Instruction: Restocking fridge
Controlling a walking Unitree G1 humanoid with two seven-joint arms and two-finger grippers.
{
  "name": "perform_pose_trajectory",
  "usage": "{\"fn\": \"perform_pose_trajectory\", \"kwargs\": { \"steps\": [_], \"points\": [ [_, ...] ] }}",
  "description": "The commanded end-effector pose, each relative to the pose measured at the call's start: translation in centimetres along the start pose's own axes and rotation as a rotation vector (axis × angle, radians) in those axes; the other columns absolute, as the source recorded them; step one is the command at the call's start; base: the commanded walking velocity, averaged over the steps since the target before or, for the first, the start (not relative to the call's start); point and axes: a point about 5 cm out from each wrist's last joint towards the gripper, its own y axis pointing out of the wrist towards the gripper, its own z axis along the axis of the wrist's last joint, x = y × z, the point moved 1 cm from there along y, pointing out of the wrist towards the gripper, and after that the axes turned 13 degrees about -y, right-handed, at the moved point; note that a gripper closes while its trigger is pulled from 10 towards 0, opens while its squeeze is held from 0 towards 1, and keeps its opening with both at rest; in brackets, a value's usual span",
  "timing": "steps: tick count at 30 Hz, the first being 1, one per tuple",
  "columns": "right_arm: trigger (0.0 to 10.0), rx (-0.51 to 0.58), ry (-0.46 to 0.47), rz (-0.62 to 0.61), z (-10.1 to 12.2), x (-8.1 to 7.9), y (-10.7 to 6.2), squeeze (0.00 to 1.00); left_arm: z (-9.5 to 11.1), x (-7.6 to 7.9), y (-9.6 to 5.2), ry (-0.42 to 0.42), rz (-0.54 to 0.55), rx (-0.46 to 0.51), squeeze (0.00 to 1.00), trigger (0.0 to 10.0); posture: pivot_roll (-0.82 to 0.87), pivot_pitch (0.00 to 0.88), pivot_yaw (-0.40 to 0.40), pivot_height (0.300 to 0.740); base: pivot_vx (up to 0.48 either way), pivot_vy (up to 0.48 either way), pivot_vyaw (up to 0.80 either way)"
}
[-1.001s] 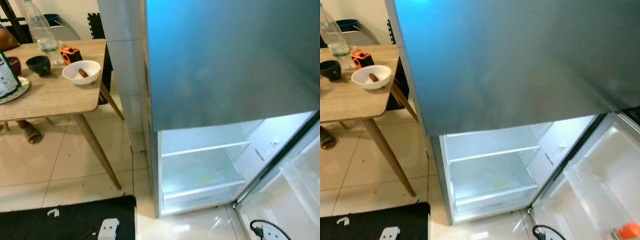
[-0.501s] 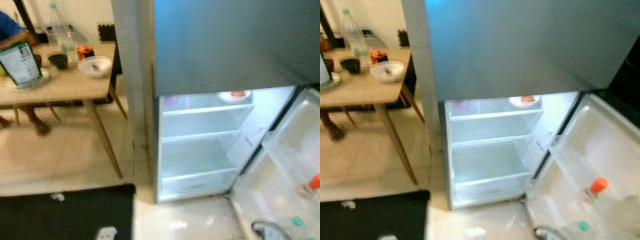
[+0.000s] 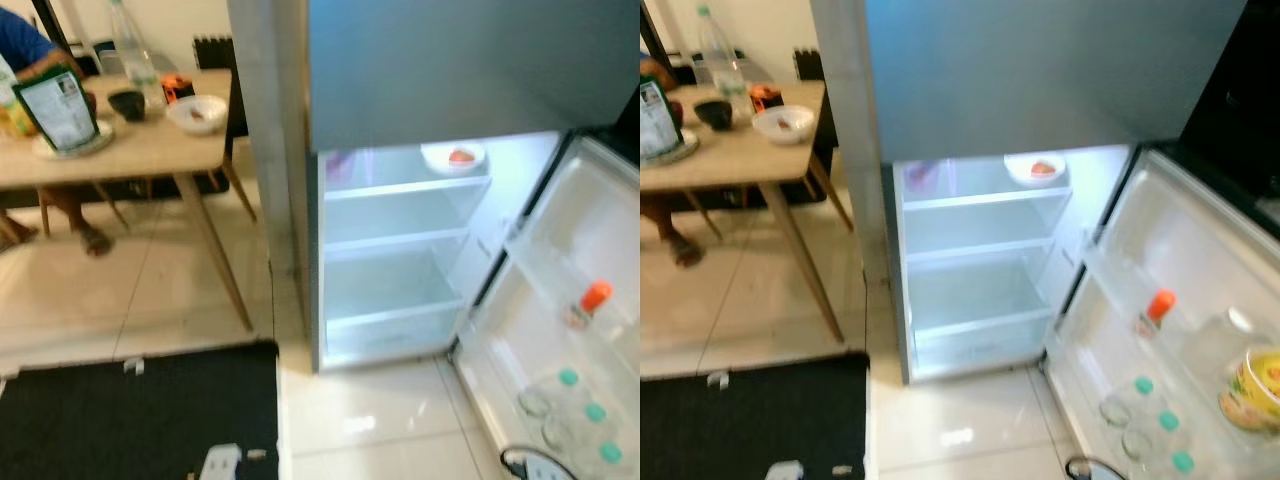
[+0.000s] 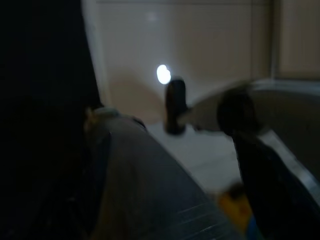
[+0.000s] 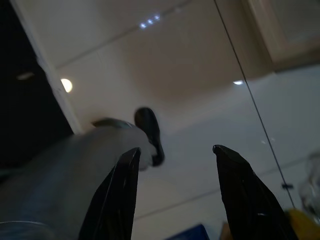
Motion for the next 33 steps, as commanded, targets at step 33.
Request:
{"fn": "perform_pose_trajectory", "kwargs": {
  "steps": [33],
  "points": [
    [10.0, -0.010, 0.013, 0.038, -0.19, -0.35, 0.01, 0.00, -0.29, -0.99, -0.48, 0.022, 0.044, 0.003, 0.00, 10.0, -0.07, 0.060, -0.045, 0.740, 0.000, 0.000, -0.51]
  ]
}}
